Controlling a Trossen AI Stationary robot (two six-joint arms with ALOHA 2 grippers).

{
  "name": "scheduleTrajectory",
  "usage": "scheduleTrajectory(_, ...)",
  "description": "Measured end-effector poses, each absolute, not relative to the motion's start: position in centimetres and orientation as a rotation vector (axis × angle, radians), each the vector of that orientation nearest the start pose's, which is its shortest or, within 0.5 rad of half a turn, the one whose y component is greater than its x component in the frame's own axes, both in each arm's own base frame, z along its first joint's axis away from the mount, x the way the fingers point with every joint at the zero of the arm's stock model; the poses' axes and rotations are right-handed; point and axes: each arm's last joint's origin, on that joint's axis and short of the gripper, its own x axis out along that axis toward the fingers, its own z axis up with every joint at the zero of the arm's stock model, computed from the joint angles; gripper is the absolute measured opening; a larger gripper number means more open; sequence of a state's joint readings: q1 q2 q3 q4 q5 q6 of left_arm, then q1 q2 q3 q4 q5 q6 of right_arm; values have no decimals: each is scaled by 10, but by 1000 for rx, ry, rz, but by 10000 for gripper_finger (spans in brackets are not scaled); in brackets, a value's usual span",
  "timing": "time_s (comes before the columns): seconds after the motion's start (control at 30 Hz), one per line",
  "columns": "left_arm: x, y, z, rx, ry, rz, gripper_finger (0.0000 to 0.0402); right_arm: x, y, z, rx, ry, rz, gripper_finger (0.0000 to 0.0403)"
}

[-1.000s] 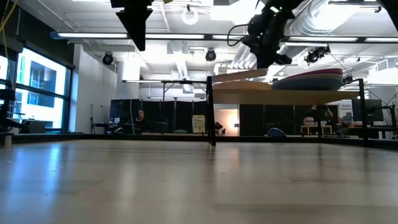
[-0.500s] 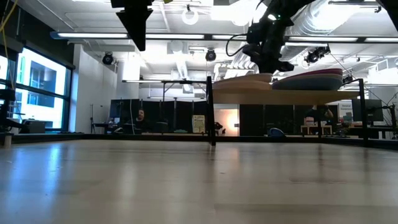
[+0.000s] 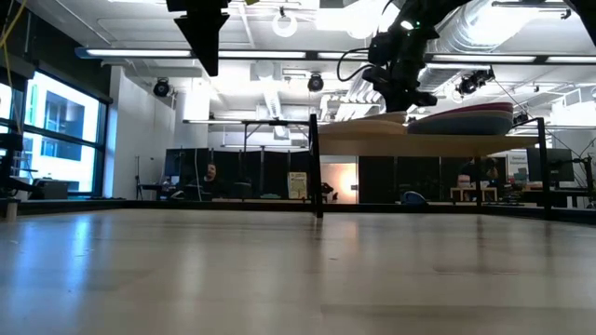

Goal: Place and stack plates onto a shelf
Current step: Stack the gray plate on top of the light orange plate on the shelf

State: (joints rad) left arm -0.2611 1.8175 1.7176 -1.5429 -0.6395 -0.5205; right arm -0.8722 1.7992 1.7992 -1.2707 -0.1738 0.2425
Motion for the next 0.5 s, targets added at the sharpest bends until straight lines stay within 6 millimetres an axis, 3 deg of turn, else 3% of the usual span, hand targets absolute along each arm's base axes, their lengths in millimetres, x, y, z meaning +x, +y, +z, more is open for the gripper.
scheduleTrajectory(0.5,321,-68,304,299,1330,648,145,232,-268,329,866,1043,-741,1)
